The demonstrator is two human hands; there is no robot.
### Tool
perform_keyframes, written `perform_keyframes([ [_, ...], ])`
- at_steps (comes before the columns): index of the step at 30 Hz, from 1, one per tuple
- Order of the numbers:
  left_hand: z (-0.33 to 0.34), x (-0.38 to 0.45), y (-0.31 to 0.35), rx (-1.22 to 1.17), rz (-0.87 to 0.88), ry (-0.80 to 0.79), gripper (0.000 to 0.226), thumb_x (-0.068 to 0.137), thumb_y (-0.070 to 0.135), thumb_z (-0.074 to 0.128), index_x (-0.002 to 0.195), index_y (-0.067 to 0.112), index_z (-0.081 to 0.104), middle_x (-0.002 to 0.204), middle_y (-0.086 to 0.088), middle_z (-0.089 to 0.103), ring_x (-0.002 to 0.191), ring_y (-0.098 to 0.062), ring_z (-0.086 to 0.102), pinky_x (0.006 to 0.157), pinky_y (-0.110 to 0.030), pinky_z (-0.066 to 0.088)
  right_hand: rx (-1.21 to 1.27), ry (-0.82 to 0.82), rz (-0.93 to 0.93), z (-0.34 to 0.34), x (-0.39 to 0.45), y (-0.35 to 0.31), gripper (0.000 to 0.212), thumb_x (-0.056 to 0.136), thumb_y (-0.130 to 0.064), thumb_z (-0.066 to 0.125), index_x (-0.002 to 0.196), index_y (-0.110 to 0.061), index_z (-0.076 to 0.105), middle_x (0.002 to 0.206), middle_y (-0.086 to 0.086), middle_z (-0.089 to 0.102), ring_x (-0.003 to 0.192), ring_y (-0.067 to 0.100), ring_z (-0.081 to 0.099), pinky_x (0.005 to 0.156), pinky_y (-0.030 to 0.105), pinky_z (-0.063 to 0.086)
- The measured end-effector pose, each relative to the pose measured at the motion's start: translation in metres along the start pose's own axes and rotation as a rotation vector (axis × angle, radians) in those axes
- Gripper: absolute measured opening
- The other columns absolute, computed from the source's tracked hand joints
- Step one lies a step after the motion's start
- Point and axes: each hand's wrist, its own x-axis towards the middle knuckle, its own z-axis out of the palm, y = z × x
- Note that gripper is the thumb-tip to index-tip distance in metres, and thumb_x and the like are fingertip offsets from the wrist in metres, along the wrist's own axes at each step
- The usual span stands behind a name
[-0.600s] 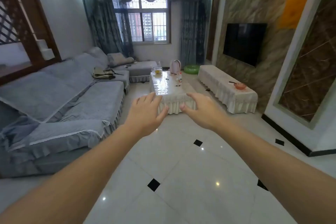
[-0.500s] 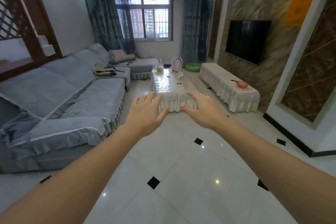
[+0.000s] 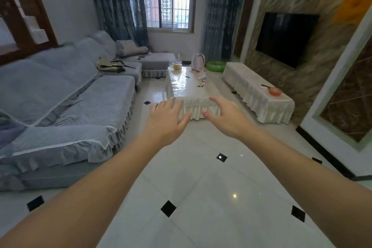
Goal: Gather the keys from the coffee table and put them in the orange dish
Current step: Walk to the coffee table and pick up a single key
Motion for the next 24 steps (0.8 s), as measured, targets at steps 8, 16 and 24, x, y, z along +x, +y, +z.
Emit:
perform_keyframes([
  [8, 0.034, 0.074, -0.05, -0.005, 0.021, -0.002, 0.053, 0.095, 0.052, 0.03, 0.135, 0.02, 0.044, 0.14, -0.006, 0.048, 0.128, -0.027, 0.043, 0.105, -0.043, 0.027, 0.021, -0.007, 0.053, 0.028, 0.09, 0.011, 0.067, 0.09, -0.057, 0.049, 0.145, -0.02, 0.037, 0.148, 0.003, 0.042, 0.137, 0.023, 0.034, 0.109, 0.042, 0.033],
  [16, 0.079, 0.158, -0.084, -0.001, -0.007, -0.021, 0.052, 0.097, 0.051, 0.032, 0.138, 0.021, 0.043, 0.144, -0.007, 0.045, 0.133, -0.026, 0.04, 0.11, -0.044, 0.025, 0.064, -0.008, 0.052, 0.055, 0.183, 0.048, 0.065, 0.091, -0.056, 0.049, 0.145, -0.022, 0.035, 0.149, 0.001, 0.041, 0.138, 0.023, 0.032, 0.107, 0.041, 0.031],
  [24, 0.127, 0.267, -0.105, 0.093, 0.006, -0.077, 0.055, 0.098, 0.053, 0.029, 0.142, 0.021, 0.038, 0.148, -0.006, 0.041, 0.134, -0.025, 0.037, 0.11, -0.042, 0.023, 0.15, -0.013, 0.05, 0.075, 0.302, 0.105, 0.067, 0.09, -0.057, 0.049, 0.145, -0.022, 0.035, 0.149, 0.002, 0.04, 0.137, 0.023, 0.033, 0.111, 0.045, 0.03],
])
